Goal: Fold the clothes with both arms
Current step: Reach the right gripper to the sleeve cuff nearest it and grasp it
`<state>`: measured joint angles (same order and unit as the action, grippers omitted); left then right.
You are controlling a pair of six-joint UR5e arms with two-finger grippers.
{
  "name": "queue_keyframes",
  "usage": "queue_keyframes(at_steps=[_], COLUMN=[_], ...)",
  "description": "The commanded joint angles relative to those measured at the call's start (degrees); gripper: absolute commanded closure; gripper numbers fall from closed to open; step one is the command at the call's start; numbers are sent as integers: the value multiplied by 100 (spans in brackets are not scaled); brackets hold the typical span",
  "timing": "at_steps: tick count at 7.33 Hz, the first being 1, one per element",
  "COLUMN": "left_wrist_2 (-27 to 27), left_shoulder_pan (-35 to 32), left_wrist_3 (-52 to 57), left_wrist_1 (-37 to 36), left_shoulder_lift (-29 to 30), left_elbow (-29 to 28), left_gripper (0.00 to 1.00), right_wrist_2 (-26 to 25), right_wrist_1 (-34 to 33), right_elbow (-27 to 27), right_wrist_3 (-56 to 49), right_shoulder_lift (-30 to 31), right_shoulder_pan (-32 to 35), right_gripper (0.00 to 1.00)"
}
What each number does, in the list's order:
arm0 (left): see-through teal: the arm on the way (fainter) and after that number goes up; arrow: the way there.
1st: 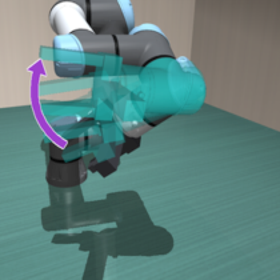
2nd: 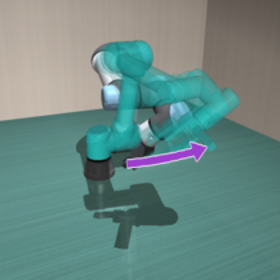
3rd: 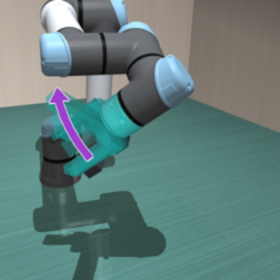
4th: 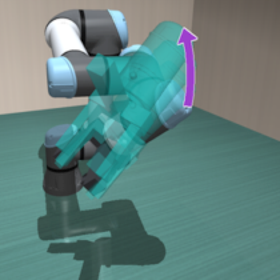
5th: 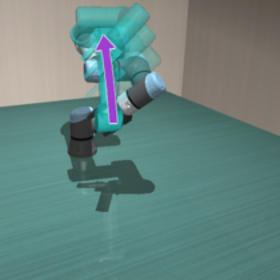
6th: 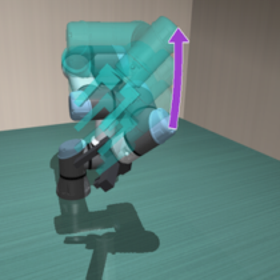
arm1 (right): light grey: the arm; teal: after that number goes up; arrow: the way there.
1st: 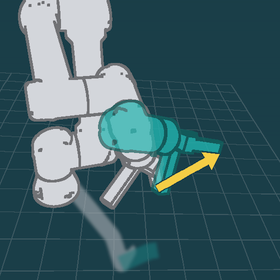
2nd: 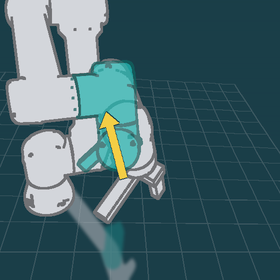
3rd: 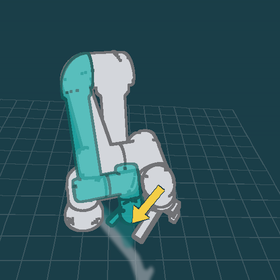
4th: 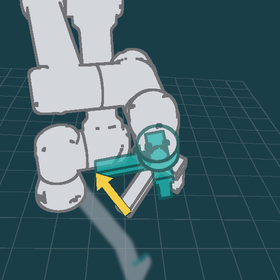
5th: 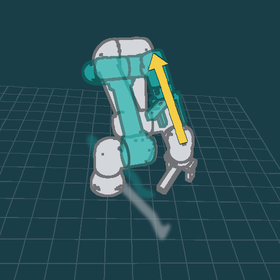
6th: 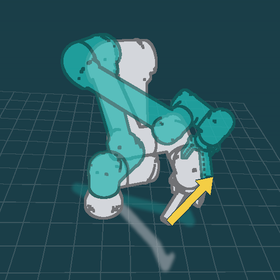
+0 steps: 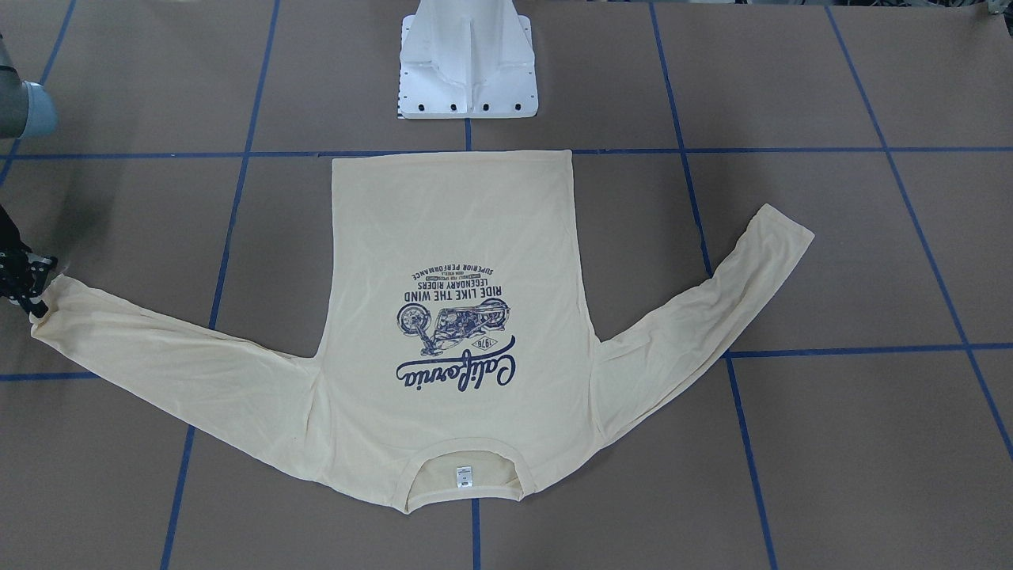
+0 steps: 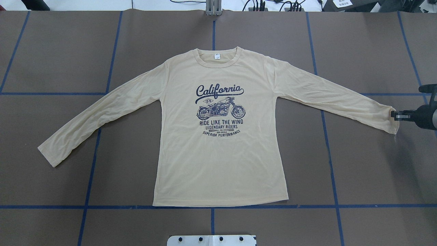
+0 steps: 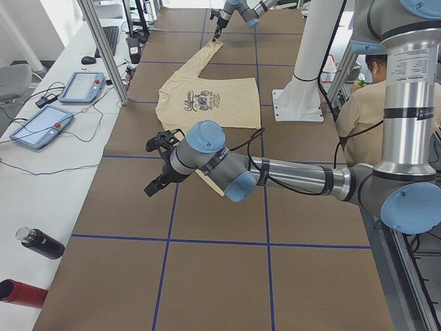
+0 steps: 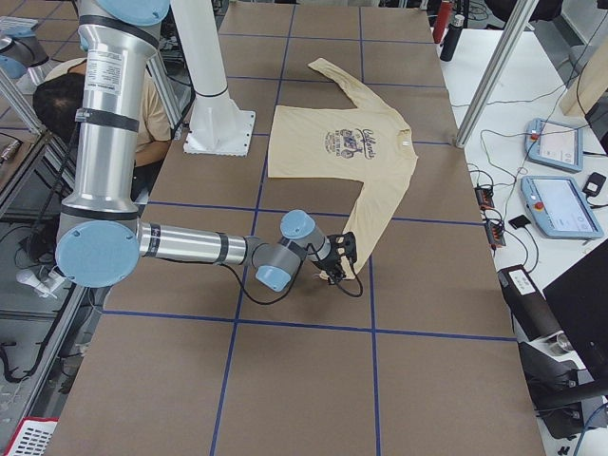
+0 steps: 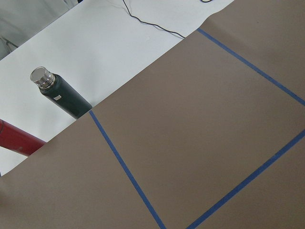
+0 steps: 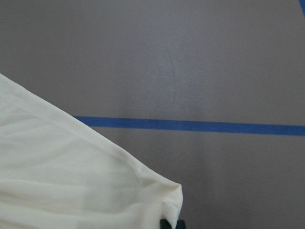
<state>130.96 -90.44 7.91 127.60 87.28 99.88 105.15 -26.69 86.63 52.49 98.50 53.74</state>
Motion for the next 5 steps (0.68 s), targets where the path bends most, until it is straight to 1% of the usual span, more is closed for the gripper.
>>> queue_keyframes(at_steps=[1,2,3,4,5], left_wrist_2=[0,0,-9,-9,-9], left_shoulder_pan=[0,0,0,0,0], left_wrist_3=[0,-9,-9,-9,-9], left_wrist_1=[-7,-7,-7,-7,-7], left_shoulder_lift=[-1,-1,-1,-1,-1], left_elbow=[-12,-13,-13,-13,-21], left_gripper=[0,0,0,0,0], right_wrist_2=[268,260,225,94,-386], right_wrist_1=[-657,-1793,-3405,-4788,-5854], right_elbow=[859,1743,2561,2795,2693], right_wrist_3=[15,50,355,758,1276], right_shoulder_lift=[-42,-198,-774,-1841,-3053], right_shoulder_pan=[276,330,330,322,-148], right_gripper=[100,100,100,100,100])
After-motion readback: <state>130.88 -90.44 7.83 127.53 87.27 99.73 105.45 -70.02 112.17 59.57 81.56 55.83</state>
